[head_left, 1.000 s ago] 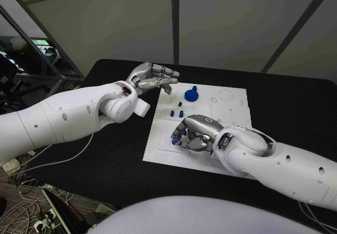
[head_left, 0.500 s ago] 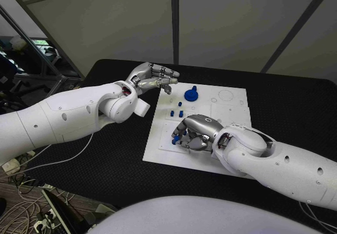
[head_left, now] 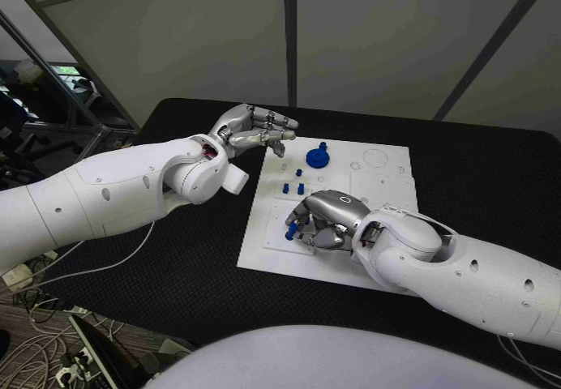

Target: Assemble the parts on the task board

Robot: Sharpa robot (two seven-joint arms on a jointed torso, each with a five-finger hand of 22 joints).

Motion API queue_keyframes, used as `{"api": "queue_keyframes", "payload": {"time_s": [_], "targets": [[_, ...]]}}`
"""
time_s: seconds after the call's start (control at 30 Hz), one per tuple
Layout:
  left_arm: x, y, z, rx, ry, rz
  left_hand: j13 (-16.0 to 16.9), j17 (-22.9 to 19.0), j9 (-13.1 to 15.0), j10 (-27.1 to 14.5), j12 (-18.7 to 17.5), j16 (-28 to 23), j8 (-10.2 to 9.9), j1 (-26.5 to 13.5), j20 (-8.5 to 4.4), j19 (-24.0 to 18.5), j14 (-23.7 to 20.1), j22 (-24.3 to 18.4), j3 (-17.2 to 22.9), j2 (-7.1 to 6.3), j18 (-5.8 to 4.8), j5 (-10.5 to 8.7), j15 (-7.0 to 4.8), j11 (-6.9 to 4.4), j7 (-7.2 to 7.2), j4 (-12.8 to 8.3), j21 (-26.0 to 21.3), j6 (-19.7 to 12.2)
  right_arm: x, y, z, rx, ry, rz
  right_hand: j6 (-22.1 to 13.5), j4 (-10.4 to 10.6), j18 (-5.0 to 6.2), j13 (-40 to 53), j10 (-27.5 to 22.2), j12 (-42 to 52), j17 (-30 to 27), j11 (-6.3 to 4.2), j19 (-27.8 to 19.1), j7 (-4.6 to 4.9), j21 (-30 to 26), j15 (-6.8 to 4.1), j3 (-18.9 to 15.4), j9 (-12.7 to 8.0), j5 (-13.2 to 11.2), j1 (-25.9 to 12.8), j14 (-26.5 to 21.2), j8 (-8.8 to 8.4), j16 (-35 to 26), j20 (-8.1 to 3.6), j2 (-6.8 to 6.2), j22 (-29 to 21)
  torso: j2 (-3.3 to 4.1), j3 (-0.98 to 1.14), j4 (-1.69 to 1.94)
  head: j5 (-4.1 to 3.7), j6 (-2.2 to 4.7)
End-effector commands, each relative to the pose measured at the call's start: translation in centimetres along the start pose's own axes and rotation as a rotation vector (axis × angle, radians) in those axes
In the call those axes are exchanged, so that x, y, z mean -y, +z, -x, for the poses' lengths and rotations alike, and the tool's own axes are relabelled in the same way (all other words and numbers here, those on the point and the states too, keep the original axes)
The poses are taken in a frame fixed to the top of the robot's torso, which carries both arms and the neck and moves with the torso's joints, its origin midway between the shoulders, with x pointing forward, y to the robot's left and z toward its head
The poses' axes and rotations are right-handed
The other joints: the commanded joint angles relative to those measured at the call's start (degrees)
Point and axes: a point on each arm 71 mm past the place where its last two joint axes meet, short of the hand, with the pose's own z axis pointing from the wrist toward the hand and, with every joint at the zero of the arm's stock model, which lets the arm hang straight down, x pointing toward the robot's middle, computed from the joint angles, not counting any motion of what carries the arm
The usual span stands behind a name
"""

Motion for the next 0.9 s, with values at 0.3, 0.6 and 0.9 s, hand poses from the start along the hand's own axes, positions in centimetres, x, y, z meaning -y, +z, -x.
{"api": "queue_keyframes", "payload": {"time_s": [0.3, 0.6, 0.9], "targets": [[0.0, 0.0, -0.1, -0.015, -0.007, 0.001, -0.1, -0.1, -0.1, -0.4, 0.1, -0.2, 0.2, -0.2, 0.58, 0.0, -0.1, -0.1, -0.2, 0.55, -0.69, -0.23, 0.16, 0.03, -0.09, 0.0, -0.2, -0.5, -0.5, -0.4, 0.8, 0.086, -0.028, 0.048, -8.6, 0.6, 0.79, 0.5, -0.4, 1.0, -1.2, -1.18, 0.1, -1.99, -0.8, -0.66, -3.0, -0.6, -0.2, -0.8, 1.5, -0.27, -0.6, -0.31, -1.75, -0.5, 0.01, 0.05, 0.03, -0.24, 0.13], [-0.1, 0.0, -0.1, -0.016, -0.008, 0.003, -0.1, -0.1, -0.1, -0.4, 0.1, -0.2, 0.2, -0.2, 0.58, 0.0, -0.1, -0.1, -0.2, 0.55, -0.69, -0.23, 0.16, 0.03, -0.09, 0.0, -0.2, -0.5, -1.6, -1.6, 1.9, 0.195, -0.002, 0.135, -9.0, 0.6, 0.77, 0.8, -0.1, 1.7, -1.4, -1.37, 0.3, -1.42, -1.0, -0.82, -4.0, -0.3, 0.2, -0.2, 1.5, 0.13, -0.7, -0.46, -1.62, -0.6, -0.06, 0.02, -0.02, -0.65, 0.42], [-0.2, -0.2, 0.2, -0.008, -0.004, 0.007, -0.1, -0.1, -0.1, -0.4, 0.1, -0.2, 0.2, -0.2, 0.58, 0.0, -0.1, -0.1, -0.2, 0.55, -0.69, -0.23, 0.16, 0.03, -0.09, 0.0, -0.2, -0.5, 1.1, -5.1, 3.8, 0.182, 0.170, -0.002, 1.7, 2.0, 0.74, 2.5, 3.5, 5.3, -0.5, -0.69, 0.5, 0.14, -1.2, -0.17, -5.1, 1.6, 1.5, -0.9, 1.7, 4.89, -0.1, 0.16, -0.52, -0.8, -0.16, -0.05, -0.03, -2.62, 1.39]]}}
